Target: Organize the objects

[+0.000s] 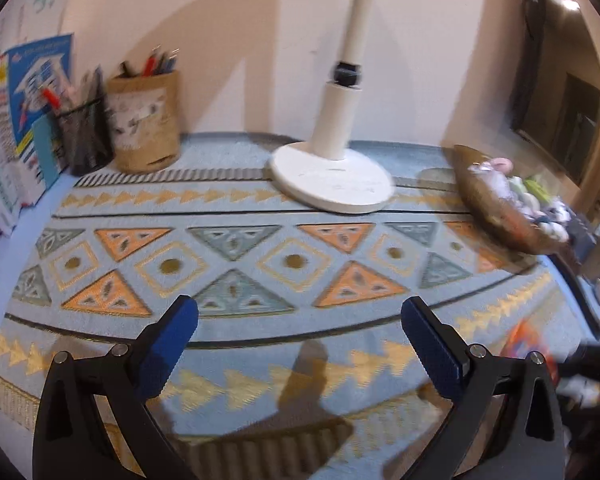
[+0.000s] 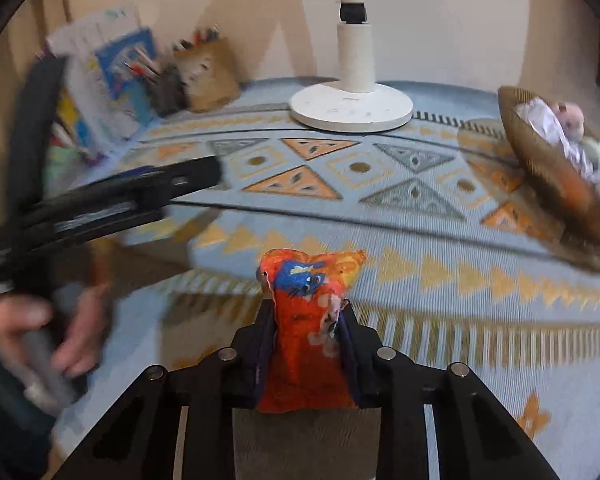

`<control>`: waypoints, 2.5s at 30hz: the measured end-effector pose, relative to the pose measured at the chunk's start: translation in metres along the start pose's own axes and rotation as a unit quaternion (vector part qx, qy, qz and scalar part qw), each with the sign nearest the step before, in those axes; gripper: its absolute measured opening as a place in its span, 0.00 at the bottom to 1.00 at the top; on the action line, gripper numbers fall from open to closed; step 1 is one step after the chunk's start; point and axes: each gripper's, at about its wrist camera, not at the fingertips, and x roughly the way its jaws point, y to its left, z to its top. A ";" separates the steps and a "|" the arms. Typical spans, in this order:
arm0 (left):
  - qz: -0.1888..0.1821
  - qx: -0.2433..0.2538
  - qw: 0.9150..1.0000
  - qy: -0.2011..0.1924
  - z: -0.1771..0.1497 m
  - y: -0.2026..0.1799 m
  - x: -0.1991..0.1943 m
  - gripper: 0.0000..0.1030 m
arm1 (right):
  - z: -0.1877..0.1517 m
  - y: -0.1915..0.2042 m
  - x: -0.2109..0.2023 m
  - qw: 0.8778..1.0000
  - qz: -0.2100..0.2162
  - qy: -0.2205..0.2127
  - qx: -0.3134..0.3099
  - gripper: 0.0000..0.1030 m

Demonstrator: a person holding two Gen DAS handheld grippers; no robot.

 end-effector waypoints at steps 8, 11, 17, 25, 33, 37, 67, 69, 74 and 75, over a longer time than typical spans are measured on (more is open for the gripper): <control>-0.066 0.031 0.995 -0.071 0.068 -0.067 -0.042 0.99 | 0.028 -0.081 -0.121 0.990 -0.068 -0.113 0.056 0.28; -0.077 0.058 0.992 -0.082 0.090 -0.097 -0.035 0.99 | 0.054 -0.121 -0.153 0.977 -0.119 -0.155 0.088 0.29; -0.071 0.081 0.991 -0.073 0.102 -0.125 -0.009 0.99 | 0.105 -0.196 -0.135 0.966 -0.143 -0.154 0.149 0.34; -0.057 0.056 0.996 -0.042 0.082 -0.097 -0.011 0.99 | 0.110 -0.224 -0.110 0.964 -0.142 -0.146 0.173 0.68; 0.025 0.047 0.996 -0.068 0.061 -0.038 -0.078 0.99 | 0.076 -0.161 -0.124 0.976 -0.078 -0.132 0.155 0.71; 0.031 0.019 0.999 -0.033 0.040 -0.007 -0.085 0.99 | 0.061 -0.113 -0.121 0.981 -0.032 -0.129 0.142 0.89; 0.129 -0.014 0.986 0.108 -0.032 0.041 0.009 1.00 | 0.017 -0.026 0.030 0.991 -0.125 0.030 0.046 1.00; 0.129 -0.011 0.986 0.108 -0.032 0.040 0.010 1.00 | 0.017 -0.026 0.029 0.990 -0.128 0.029 0.048 1.00; 0.126 -0.011 0.986 0.108 -0.031 0.041 0.011 1.00 | 0.010 -0.025 0.025 0.990 -0.133 0.006 0.050 1.00; 0.126 -0.011 0.986 0.108 -0.031 0.041 0.011 1.00 | 0.010 -0.025 0.025 0.990 -0.132 0.005 0.049 1.00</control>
